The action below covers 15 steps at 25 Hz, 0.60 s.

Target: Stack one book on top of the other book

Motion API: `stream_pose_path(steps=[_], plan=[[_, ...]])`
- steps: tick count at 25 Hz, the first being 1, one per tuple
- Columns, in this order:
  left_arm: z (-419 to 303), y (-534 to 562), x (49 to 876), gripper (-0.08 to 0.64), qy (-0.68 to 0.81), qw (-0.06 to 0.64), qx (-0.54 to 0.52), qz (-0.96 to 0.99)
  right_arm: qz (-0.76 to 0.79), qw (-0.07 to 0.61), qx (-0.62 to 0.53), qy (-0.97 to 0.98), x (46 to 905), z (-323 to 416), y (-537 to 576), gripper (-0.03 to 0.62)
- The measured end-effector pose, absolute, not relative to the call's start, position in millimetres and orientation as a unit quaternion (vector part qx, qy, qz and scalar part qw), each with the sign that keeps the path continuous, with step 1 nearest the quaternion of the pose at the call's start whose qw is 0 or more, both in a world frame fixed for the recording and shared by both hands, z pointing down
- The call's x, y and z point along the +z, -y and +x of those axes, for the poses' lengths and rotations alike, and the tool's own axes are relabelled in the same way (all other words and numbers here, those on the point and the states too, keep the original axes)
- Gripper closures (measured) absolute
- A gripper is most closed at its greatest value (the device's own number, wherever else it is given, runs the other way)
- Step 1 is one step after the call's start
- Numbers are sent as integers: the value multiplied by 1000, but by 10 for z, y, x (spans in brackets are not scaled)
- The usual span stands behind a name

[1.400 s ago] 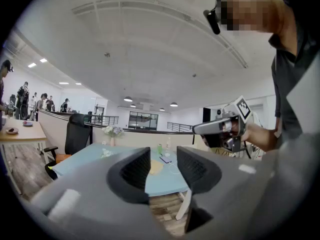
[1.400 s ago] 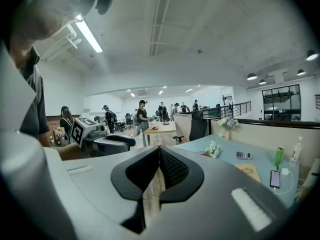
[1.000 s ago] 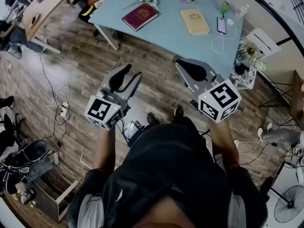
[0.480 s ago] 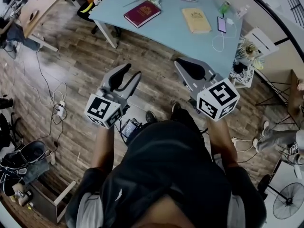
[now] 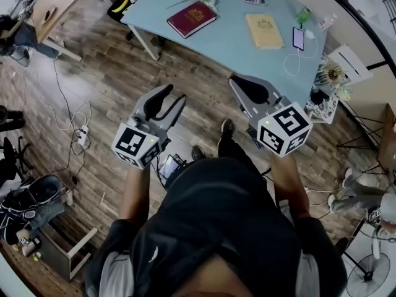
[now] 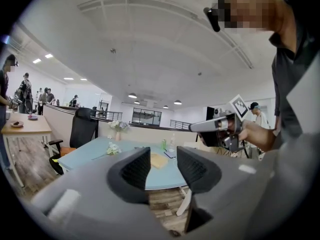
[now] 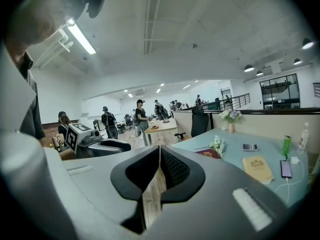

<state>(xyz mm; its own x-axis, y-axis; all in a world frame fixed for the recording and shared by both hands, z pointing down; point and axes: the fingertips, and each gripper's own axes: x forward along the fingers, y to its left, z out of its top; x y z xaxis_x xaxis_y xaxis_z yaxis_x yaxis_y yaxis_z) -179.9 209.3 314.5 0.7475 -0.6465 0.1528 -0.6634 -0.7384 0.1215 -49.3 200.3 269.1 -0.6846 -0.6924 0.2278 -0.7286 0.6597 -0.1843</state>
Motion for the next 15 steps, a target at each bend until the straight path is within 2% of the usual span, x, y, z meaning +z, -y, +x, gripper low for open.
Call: stream_pose_path(steps=[15], plan=[[-1299,-1269,3053,341,420,86,76,900,315,53,151,936,2745,-106,-889,586]])
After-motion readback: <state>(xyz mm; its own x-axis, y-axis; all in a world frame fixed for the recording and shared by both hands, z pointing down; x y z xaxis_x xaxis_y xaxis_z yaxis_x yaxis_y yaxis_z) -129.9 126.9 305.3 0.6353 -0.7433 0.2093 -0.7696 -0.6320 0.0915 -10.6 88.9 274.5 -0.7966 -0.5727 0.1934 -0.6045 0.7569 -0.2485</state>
